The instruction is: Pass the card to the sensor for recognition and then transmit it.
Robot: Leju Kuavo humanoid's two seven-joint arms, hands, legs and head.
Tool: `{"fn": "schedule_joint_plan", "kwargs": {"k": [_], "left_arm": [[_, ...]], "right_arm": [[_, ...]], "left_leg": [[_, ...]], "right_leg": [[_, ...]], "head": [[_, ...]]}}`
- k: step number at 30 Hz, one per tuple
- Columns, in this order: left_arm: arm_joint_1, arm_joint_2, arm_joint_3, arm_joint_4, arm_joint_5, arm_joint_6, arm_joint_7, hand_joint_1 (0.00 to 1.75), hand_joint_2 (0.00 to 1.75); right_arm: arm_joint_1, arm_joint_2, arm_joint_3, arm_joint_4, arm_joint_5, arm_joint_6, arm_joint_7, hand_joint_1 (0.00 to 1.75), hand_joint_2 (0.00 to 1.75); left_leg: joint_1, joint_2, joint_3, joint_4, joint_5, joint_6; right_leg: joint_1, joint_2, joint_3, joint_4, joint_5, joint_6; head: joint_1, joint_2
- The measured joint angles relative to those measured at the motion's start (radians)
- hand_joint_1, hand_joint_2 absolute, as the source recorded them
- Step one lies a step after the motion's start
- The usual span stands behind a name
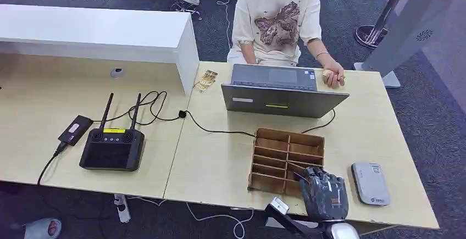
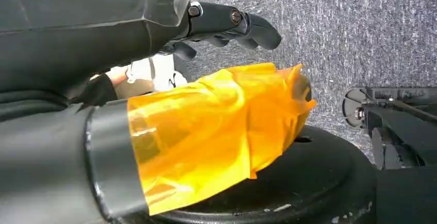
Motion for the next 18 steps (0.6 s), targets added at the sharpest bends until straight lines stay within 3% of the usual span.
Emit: {"fn": "schedule_joint_plan", "kwargs": {"k": [4, 8, 13, 18], "left_arm": [[0.0, 0.0, 0.0, 0.0, 0.0, 0.003, -0.002, 0.0, 0.0], [0.001, 0.0, 0.001, 0.0, 0.0, 0.012, -0.019, 0.0, 0.0], [0.003, 0.003, 0.011, 0.0, 0.0, 0.004, -0.038, 0.0, 0.0], [0.008, 0.009, 0.032, 0.0, 0.0, 0.0, -0.045, 0.0, 0.0]], "right_arm": [[0.0, 0.002, -0.003, 0.003, -0.039, -0.011, -0.031, 1.75, 1.75], [0.006, 0.007, -0.004, -0.011, -0.399, -0.032, -0.255, 1.75, 1.75], [-0.002, 0.028, -0.003, -0.035, -0.664, 0.066, -0.452, 1.75, 1.75], [-0.026, 0.044, -0.001, -0.045, -0.736, 0.105, -0.502, 1.75, 1.75]], "left_leg": [[0.0, 0.0, 0.0, 0.0, 0.0, 0.0], [0.0, 0.0, 0.0, 0.0, 0.0, 0.0], [0.0, 0.0, 0.0, 0.0, 0.0, 0.0], [0.0, 0.0, 0.0, 0.0, 0.0, 0.0]], "right_leg": [[0.0, 0.0, 0.0, 0.0, 0.0, 0.0], [0.0, 0.0, 0.0, 0.0, 0.0, 0.0], [0.0, 0.0, 0.0, 0.0, 0.0, 0.0], [0.0, 0.0, 0.0, 0.001, 0.0, 0.0]], "head": [[0.0, 0.0], [0.0, 0.0], [0.0, 0.0], [0.0, 0.0]]}}
